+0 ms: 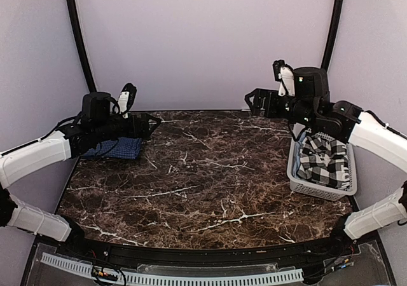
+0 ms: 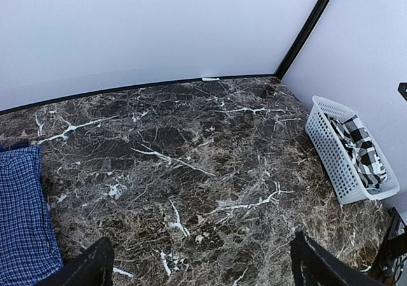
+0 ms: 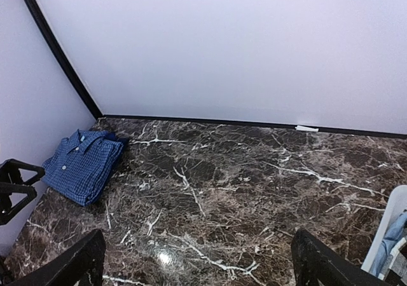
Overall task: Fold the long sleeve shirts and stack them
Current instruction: Pick up the crumpled shirt from the bin.
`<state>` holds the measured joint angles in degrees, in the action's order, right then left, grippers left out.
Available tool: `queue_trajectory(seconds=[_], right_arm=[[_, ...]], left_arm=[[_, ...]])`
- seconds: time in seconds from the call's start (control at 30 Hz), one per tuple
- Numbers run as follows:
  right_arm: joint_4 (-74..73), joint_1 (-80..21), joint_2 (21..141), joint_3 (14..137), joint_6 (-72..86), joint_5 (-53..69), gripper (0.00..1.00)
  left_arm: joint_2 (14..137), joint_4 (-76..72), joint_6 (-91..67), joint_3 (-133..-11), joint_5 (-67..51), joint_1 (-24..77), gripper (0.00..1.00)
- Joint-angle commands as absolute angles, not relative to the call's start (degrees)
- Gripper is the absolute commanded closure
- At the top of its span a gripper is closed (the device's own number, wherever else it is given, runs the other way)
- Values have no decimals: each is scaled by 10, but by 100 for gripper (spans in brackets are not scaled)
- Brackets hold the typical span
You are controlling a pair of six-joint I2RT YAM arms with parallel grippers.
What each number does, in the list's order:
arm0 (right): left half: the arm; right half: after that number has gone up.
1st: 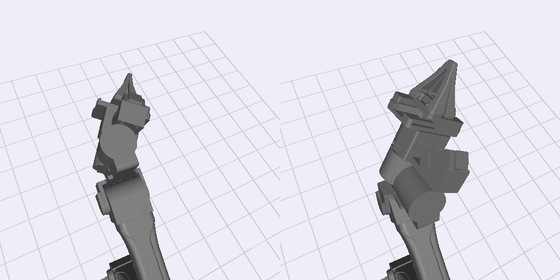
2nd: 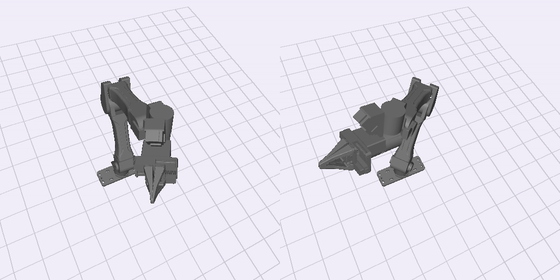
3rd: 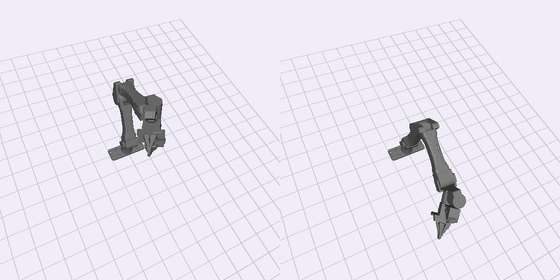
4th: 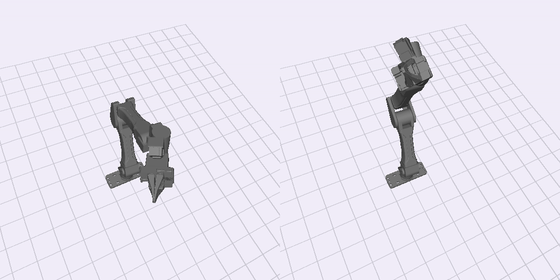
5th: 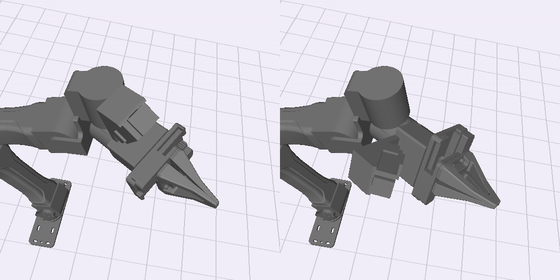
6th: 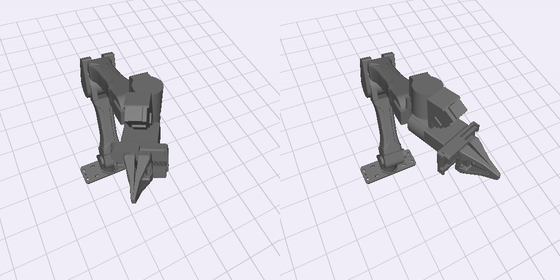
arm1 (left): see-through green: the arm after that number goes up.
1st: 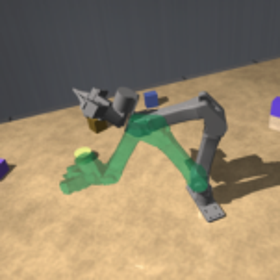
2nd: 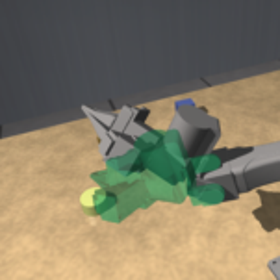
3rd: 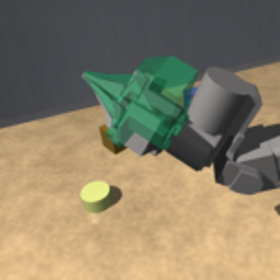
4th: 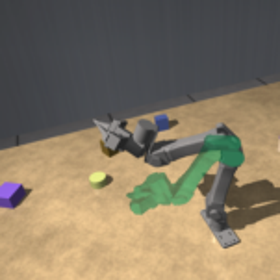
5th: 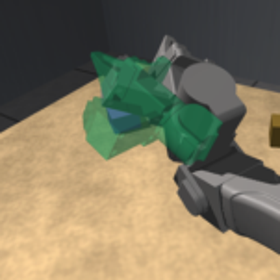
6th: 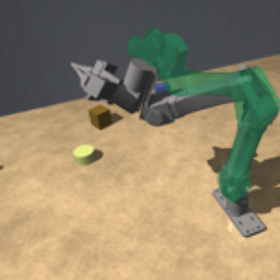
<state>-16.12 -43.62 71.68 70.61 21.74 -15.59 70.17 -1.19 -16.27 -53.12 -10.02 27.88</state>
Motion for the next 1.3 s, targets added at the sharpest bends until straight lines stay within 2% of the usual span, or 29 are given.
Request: queue_trajectory(seconds=[0.0,0.2,0.43,0.73,0.97,1.27], right_arm=[[-114,-440,666,662,243,-263,1],[-36,-433,574,557,237,-319,1],[-191,-355,559,553,269,-323,1],[-246,-248,535,467,296,-248,1],[-219,-166,565,398,305,-167,2],[-149,-105,640,345,324,-134,4]], left_arm=[[688,-3,-156,-544,-97,279,5],[692,-3,-154,-548,-98,279,5],[697,-3,-152,-548,-101,279,5],[704,-3,-152,-545,-105,279,5],[705,-3,-153,-541,-109,279,5],[700,-5,-150,-533,-105,279,5]])
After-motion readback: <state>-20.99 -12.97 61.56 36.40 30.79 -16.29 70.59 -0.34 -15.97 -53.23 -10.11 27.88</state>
